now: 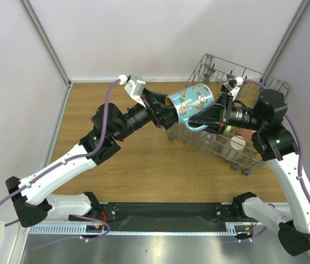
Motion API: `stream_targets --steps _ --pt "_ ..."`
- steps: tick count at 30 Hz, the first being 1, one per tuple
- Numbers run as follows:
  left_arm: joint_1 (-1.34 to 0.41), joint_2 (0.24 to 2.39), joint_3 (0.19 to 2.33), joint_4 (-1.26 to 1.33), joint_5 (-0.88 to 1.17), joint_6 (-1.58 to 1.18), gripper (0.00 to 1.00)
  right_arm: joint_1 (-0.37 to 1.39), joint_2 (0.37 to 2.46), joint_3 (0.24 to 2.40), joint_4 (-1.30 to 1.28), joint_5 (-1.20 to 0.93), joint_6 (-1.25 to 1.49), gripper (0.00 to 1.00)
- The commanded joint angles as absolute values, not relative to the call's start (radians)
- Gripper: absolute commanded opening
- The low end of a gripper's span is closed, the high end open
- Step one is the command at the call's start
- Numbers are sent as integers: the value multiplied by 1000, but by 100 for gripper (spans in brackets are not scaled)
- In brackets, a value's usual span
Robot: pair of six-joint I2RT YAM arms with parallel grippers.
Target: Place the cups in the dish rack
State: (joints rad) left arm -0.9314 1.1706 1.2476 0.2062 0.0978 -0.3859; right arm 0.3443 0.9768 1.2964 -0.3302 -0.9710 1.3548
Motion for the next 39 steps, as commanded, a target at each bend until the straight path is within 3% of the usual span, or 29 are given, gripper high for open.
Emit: stream_targets --steps 1,4,15,21,26,39 --pt "-950 1092 1281 252 39 -387 86 337 962 1301 -252 -934 1335 0" --pt "-946 1039 1253 213 -57 -377 100 321 956 1304 -253 -920 1324 0" --pt "-914 824 1195 -141 -353 -390 100 224 1018 1449 -657 -741 964 0" --pt "-914 747 1175 -379 -328 -432 100 180 1110 1551 -819 -479 756 0" --pt "-914 696 1172 -560 -328 -489 100 143 1138 1531 -789 -251 689 0" --pt "-913 658 1304 -865 -247 -382 99 84 1383 1557 -663 -22 554 0"
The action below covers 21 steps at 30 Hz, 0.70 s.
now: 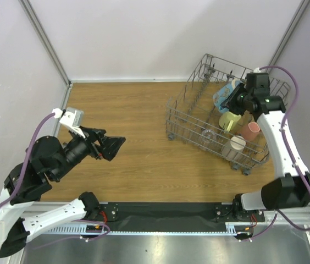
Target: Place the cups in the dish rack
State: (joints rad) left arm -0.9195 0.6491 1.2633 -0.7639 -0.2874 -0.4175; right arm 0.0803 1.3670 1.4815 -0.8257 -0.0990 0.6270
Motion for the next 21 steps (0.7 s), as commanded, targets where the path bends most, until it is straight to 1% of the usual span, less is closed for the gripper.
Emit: stream_targets --steps 1,5,9,14,21 --pt "-913 660 1315 -877 -245 -376 100 95 1399 1563 -657 -2 526 0" --pt "-913 657 1302 -900 -268 -318 100 110 1515 1623 -661 77 477 0" --pt "-913 672 1308 -879 -262 -275 100 150 1574 1655 -635 127 425 0" --pt "-913 703 1299 -879 -265 -252 100 176 1621 1675 -650 156 403 0" --pt "-913 726 1324 -893 -273 -255 100 202 1644 1635 -612 187 374 0"
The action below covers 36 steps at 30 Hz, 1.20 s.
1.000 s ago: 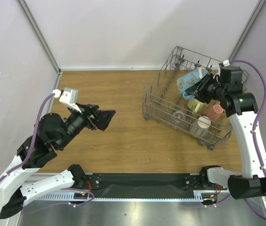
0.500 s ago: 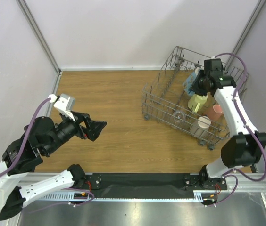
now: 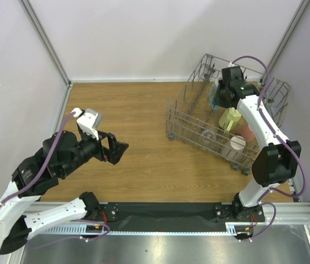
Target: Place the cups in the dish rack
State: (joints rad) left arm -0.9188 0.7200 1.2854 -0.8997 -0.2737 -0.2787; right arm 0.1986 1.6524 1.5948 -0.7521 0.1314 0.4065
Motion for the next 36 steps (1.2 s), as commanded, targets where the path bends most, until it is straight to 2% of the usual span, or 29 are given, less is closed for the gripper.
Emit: stream_targets --steps 1,16,36 --pt "-913 727 1333 -890 -272 -262 100 209 1647 1632 -604 195 365 0" --pt "-904 795 1384 -865 -252 -291 100 216 1698 1615 -583 209 331 0" --pt "-894 838 1439 -876 -222 -293 100 215 1701 1482 -528 186 345 0"
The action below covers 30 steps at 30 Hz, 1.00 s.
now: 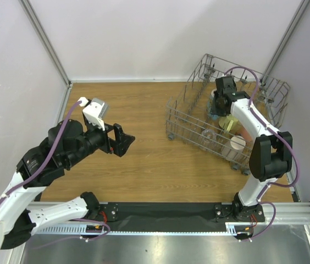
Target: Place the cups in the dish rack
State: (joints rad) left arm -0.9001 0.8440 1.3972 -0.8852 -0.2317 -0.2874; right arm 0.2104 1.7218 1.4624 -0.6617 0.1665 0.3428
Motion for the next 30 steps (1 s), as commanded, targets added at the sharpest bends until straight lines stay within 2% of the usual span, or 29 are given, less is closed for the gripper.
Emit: stream_targets --steps 1,10,16,18,25,28,30 --pt "-891 836 1445 -877 -222 -293 99 215 1706 1480 -523 186 345 0" --pt "-891 824 1456 -890 -227 -299 100 213 1764 1509 -558 176 359 1" --pt "-890 825 1463 -891 -230 -307 100 215 1799 1545 -607 164 353 12" --pt "-891 825 1463 -888 -232 -310 100 215 1802 1548 -612 161 350 18" --pt "-891 836 1466 -882 -219 -327 100 212 1801 1546 -624 140 331 50" --pt "-890 841 1468 -882 -213 -330 100 210 1801 1549 -635 133 325 61" --pt "-890 845 1470 -881 -210 -330 100 210 1799 1554 -641 130 322 64"
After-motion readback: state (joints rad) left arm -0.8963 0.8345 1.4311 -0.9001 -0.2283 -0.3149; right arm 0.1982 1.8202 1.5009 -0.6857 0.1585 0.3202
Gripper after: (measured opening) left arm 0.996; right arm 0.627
